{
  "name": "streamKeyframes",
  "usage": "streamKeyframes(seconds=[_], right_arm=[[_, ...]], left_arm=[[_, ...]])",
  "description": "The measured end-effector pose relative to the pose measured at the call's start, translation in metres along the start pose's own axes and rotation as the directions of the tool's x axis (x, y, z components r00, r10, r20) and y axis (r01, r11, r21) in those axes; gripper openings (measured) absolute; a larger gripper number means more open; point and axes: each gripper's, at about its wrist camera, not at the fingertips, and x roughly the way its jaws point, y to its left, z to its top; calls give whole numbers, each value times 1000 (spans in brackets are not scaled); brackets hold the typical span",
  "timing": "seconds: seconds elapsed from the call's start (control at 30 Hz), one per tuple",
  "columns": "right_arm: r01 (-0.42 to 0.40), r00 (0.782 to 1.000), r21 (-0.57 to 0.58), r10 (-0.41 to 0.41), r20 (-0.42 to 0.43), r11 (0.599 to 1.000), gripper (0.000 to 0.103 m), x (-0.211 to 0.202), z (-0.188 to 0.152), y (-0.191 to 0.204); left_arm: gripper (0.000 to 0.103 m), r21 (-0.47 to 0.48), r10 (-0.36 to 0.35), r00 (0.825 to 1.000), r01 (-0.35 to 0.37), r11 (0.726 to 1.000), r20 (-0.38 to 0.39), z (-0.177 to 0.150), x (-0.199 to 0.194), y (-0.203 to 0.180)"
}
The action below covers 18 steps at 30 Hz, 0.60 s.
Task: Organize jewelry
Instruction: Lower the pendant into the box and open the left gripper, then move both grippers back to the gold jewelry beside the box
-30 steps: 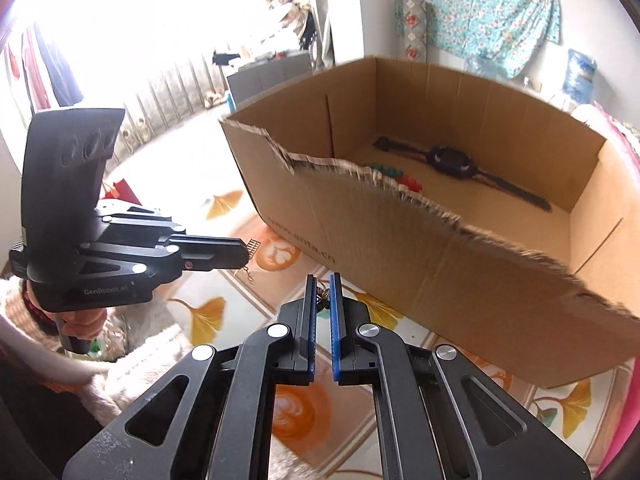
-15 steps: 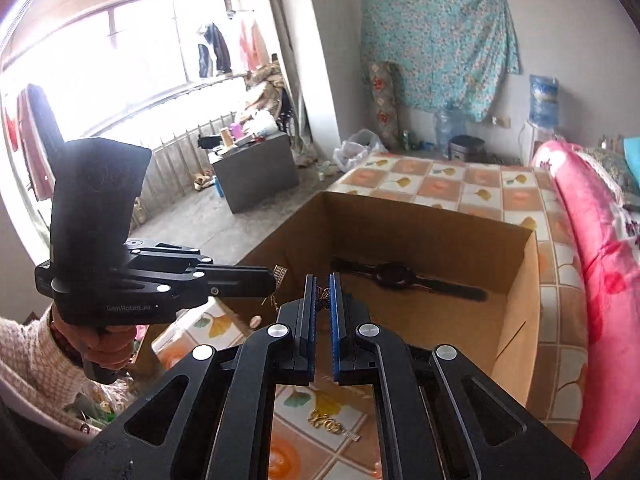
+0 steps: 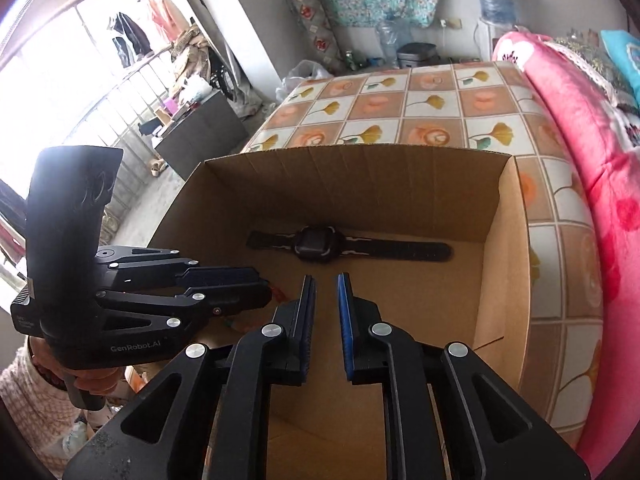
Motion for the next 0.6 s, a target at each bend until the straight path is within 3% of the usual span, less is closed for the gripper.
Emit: streamKeyframes(seconds=[0.2,0.37,0.5,0.6], right_arm=[[4,999,-2,-4,38,1000,13,-14,-5,-1],[-26,993,-2,26,117,1000,13,-40,-13,-1],[-65,974,-50,74,215,997,14,-72,-31,8],[-88,954,-112,116,275,990,21,-94,-56,20]], left_arm=[[24,-38,-6,1000,7,999,30,0,-4,7],[24,6,-2,991,2,1000,137,-12,-34,-1],[24,63,-43,961,27,998,272,-38,-77,-8],[24,113,-79,924,39,993,374,-70,-111,-14]])
